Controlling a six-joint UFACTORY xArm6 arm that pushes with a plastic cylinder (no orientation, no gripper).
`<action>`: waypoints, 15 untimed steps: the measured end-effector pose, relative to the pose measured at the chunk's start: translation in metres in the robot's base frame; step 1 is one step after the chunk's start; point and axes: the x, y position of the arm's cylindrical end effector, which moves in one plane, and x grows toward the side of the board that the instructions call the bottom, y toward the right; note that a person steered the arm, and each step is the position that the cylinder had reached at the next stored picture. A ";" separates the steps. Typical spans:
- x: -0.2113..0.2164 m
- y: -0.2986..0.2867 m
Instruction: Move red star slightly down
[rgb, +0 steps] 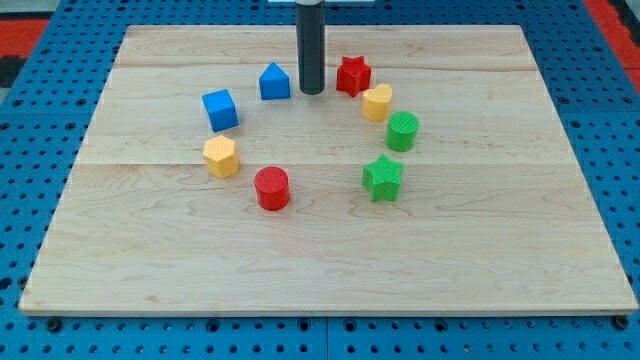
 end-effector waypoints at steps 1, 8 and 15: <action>0.005 -0.012; -0.004 -0.006; -0.044 0.104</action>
